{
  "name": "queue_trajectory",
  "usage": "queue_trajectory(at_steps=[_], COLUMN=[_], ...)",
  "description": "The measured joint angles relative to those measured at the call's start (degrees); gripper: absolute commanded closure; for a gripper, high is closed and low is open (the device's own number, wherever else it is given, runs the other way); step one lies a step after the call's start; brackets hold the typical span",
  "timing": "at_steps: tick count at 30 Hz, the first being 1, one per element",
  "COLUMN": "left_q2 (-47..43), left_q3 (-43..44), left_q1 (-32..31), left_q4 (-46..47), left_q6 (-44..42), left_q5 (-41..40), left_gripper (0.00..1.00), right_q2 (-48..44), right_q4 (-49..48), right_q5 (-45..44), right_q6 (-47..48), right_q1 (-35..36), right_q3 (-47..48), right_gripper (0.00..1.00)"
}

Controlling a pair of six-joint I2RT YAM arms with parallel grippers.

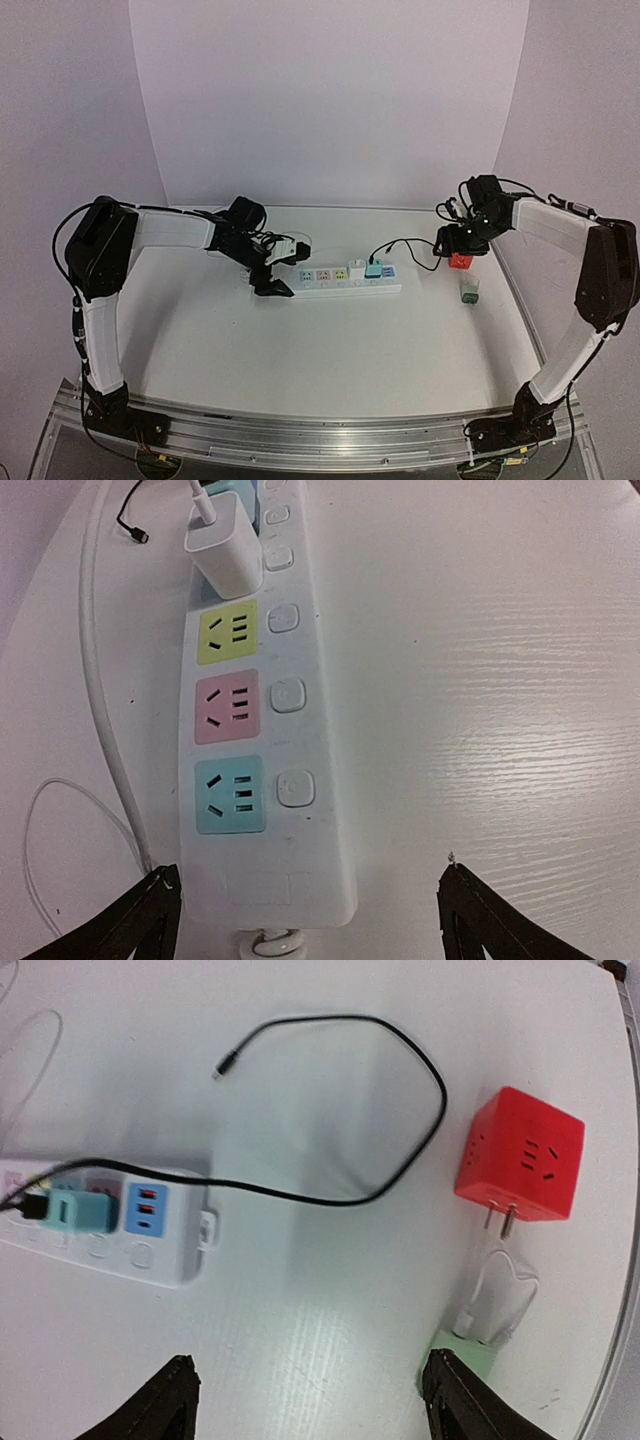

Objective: Pull the plug off the socket

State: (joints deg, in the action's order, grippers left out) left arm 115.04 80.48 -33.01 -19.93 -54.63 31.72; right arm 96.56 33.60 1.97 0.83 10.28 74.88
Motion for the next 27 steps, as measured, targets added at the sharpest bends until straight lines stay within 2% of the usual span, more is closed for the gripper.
queue_trajectory(at_steps=[6,16,22,27], left_q2=[0.13,2.35,2.89,2.91], left_q3=[-4.82,-5.30,-5.31,-5.31], left_q1=[-0.04,-0.04,-0.03,-0.07], left_q4=[10.27,19.48,19.57,14.14], left_q6=[-1.98,-2.47,-4.35,-7.80], left_q5=[-4.50,-8.00,-6.17,-2.28], left_gripper=[0.11,0.12,0.11,0.11], right_q2=[-1.56,-2.28,-2.28,-2.28], right_q4=[-3.09,-8.39,-9.63,-10.21], right_q5=[2.09,4.14,4.43,5.08], right_q6=[-7.96,-14.71,-16.18,-16.82], right_q1=[5.29,9.05,9.19,9.42], right_q3=[1.84,1.35,0.03,-0.91], right_gripper=[0.32,0.35,0.35,0.35])
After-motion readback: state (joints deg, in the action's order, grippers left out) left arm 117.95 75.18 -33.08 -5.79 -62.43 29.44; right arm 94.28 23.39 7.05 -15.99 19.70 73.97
